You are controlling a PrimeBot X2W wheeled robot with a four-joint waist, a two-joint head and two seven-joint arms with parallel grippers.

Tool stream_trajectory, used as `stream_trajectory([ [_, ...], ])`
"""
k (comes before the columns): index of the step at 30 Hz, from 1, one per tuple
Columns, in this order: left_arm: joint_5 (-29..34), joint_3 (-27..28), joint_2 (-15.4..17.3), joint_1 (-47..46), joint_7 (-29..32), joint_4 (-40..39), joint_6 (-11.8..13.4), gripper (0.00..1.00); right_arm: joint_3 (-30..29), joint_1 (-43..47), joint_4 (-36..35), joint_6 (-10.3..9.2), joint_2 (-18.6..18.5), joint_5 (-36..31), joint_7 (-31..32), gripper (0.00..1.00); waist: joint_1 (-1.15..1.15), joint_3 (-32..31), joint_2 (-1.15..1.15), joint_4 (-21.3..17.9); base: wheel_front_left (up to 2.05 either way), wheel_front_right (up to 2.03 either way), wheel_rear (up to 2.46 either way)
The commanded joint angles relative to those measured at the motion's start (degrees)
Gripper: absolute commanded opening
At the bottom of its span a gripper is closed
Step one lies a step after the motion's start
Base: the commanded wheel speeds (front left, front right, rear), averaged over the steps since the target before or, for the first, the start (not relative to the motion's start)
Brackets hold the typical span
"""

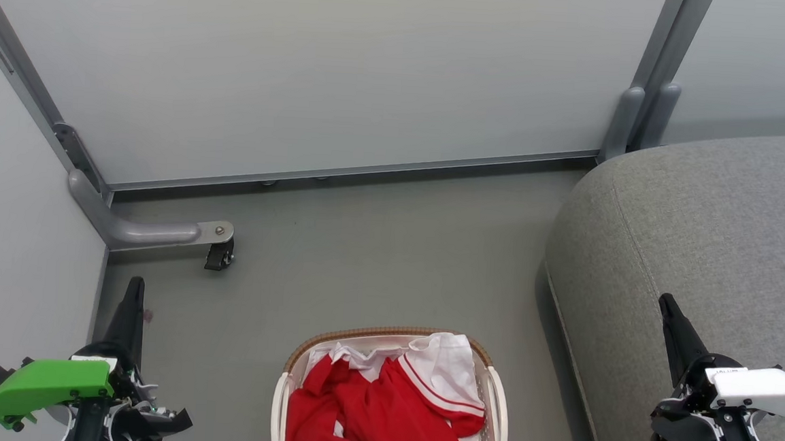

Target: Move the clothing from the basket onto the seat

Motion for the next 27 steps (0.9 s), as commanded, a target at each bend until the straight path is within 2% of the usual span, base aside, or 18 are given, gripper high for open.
stream_trajectory([
  [1, -0.2, 0.04, 0.27, -0.58, 0.13, -0.09, -0.27, 0.0, -0.1, 0.58, -0.16, 0.02, -0.34, 0.19, 0.17, 0.0, 0.0, 0.0, 0.0, 0.0, 0.0, 0.0, 0.0],
  [27, -0.2, 0.04, 0.27, -0.59, 0.13, -0.09, -0.27, 0.0, -0.1, 0.58, -0.16, 0.02, -0.34, 0.19, 0.17, 0.0, 0.0, 0.0, 0.0, 0.0, 0.0, 0.0, 0.0],
])
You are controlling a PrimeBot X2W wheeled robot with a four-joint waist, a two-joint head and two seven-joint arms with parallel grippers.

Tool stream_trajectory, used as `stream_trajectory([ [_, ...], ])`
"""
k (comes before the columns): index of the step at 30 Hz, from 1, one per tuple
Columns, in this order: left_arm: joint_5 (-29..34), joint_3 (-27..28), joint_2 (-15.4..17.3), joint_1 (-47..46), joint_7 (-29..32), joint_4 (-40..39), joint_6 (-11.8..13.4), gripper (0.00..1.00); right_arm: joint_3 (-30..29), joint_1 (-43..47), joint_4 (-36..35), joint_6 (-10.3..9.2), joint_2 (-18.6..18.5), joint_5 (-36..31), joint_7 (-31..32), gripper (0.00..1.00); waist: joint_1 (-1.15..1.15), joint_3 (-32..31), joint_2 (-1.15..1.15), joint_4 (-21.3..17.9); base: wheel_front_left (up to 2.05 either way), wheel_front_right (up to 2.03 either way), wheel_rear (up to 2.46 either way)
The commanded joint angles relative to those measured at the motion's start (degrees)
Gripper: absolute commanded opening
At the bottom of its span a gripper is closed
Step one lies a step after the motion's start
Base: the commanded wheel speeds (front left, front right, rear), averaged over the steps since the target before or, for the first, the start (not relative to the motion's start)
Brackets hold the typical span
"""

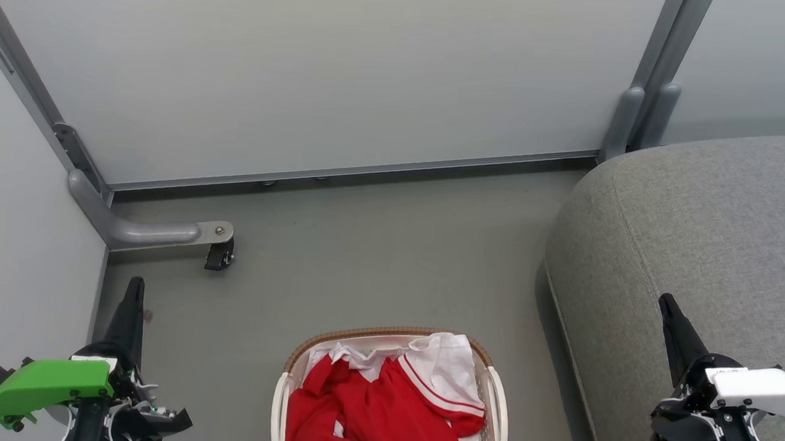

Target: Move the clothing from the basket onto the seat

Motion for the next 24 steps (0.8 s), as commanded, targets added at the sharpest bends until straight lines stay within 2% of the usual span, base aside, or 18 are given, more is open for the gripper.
stream_trajectory([
  [1, -0.2, 0.04, 0.27, -0.59, 0.13, -0.09, -0.27, 0.0, -0.1, 0.58, -0.16, 0.02, -0.34, 0.19, 0.17, 0.0, 0.0, 0.0, 0.0, 0.0, 0.0, 0.0, 0.0],
  [24, -0.2, 0.03, 0.28, -0.59, 0.13, -0.1, -0.27, 0.0, -0.09, 0.59, -0.16, 0.02, -0.33, 0.19, 0.17, 0.0, 0.0, 0.0, 0.0, 0.0, 0.0, 0.0, 0.0],
])
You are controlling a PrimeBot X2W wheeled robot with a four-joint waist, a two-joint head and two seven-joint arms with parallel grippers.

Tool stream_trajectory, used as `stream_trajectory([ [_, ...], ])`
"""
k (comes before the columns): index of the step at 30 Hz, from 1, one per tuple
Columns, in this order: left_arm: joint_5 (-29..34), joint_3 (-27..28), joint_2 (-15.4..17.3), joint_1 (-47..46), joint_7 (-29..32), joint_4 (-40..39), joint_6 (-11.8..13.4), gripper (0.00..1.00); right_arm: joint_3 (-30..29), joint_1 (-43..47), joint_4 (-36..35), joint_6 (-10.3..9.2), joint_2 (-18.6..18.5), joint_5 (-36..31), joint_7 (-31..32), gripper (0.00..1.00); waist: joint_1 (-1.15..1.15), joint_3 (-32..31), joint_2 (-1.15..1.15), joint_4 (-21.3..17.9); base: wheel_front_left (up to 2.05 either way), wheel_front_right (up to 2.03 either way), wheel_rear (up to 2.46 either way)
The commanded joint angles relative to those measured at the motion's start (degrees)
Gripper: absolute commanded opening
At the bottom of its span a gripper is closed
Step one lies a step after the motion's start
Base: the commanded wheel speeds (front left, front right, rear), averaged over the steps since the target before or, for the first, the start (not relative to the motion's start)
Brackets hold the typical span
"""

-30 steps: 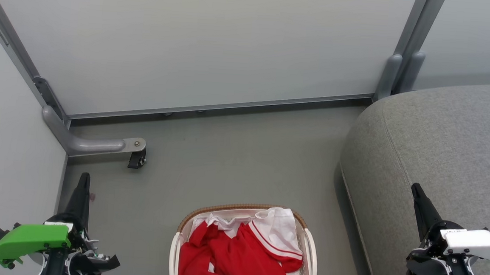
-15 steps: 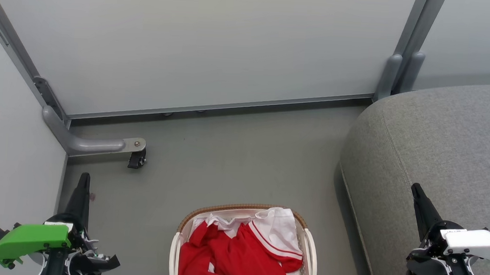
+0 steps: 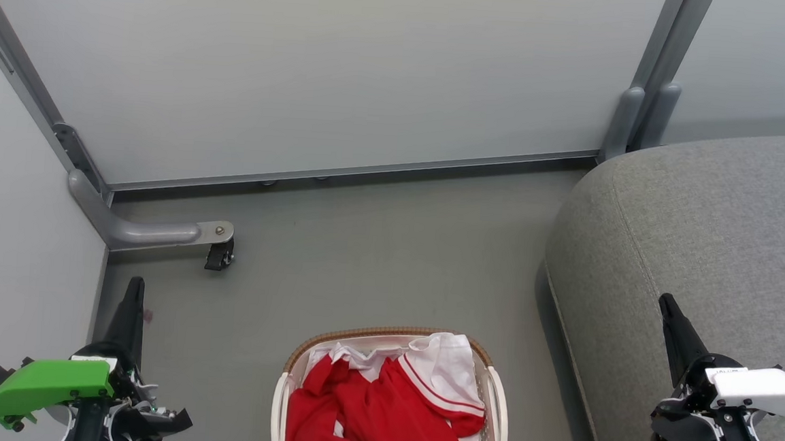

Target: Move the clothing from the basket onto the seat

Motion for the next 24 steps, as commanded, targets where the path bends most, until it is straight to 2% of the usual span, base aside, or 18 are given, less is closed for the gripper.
stream_trajectory([
  [1, -0.19, 0.03, 0.28, -0.59, 0.13, -0.1, -0.27, 0.0, -0.09, 0.59, -0.16, 0.02, -0.32, 0.19, 0.17, 0.0, 0.0, 0.0, 0.0, 0.0, 0.0, 0.0, 0.0],
  [12, -0.2, 0.03, 0.28, -0.59, 0.13, -0.1, -0.27, 0.0, -0.09, 0.59, -0.16, 0.02, -0.32, 0.19, 0.17, 0.0, 0.0, 0.0, 0.0, 0.0, 0.0, 0.0, 0.0],
  [13, 0.0, 0.0, 0.0, 0.0, 0.0, 0.0, 0.0, 1.0, 0.0, 0.0, 0.0, 0.01, 0.0, 0.0, 0.0, 1.0, 0.0, 0.0, 0.0, 0.0, 0.0, 0.0, 0.0],
  [24, 0.7, -2.15, -0.44, 1.62, -1.92, 2.01, 0.12, 1.0, 1.2, 1.27, 2.46, 0.0, 0.62, -1.37, -1.87, 1.0, 0.0, 0.04, 0.0, -0.01, 0.0, 0.0, 0.0],
])
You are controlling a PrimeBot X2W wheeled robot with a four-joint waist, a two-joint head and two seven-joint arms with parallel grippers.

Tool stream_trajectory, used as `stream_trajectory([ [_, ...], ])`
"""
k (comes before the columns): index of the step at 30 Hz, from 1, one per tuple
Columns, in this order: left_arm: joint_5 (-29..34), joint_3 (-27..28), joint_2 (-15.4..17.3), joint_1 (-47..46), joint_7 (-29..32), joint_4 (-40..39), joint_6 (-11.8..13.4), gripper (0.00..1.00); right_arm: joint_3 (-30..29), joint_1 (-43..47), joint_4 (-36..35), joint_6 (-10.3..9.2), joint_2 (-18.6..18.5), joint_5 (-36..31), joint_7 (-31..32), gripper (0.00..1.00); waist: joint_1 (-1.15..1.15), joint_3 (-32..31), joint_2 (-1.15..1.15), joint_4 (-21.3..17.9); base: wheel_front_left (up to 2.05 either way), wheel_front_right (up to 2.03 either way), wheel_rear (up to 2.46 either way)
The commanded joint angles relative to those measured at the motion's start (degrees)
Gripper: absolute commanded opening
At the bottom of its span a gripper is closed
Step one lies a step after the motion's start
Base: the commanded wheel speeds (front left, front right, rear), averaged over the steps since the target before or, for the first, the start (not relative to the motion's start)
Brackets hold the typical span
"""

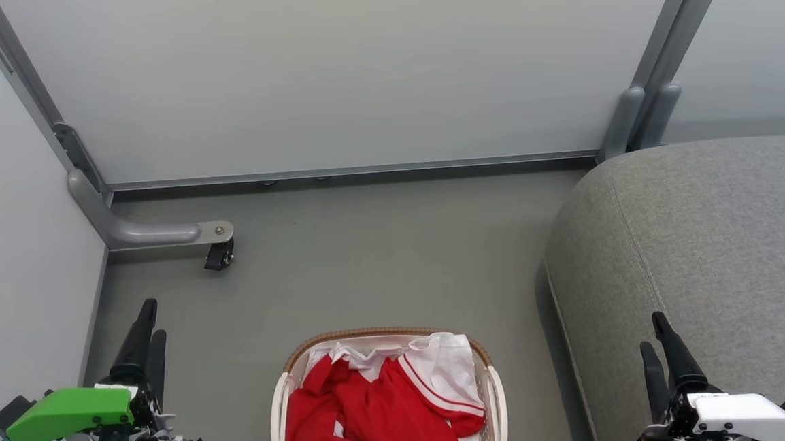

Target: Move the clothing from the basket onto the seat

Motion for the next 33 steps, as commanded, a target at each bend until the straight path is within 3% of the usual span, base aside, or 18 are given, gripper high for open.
stream_trajectory([
  [1, 0.71, -0.71, 0.2, -1.0, -0.71, -1.03, -0.05, 1.0, 0.26, -0.74, -0.72, 0.01, -0.42, -0.94, -0.76, 1.0, 0.0, 0.01, 0.0, 0.0, 0.0, 0.0, 0.0],
  [14, 6.43, -2.75, 0.33, -1.18, -4.07, -1.75, -0.1, 1.0, -0.32, -0.75, -0.7, 0.02, -0.6, -9.88, -4.12, 1.0, 0.0, 0.06, 0.0, 0.08, 0.0, 0.0, 0.0],
  [33, 29.16, -4.96, 0.5, -1.23, -8.27, -7.91, -0.17, 1.0, -0.6, 0.17, -7.85, 0.02, -0.8, -34.47, -8.36, 1.0, 0.0, 0.29, 0.0, 0.22, 0.0, 0.0, 0.0],
])
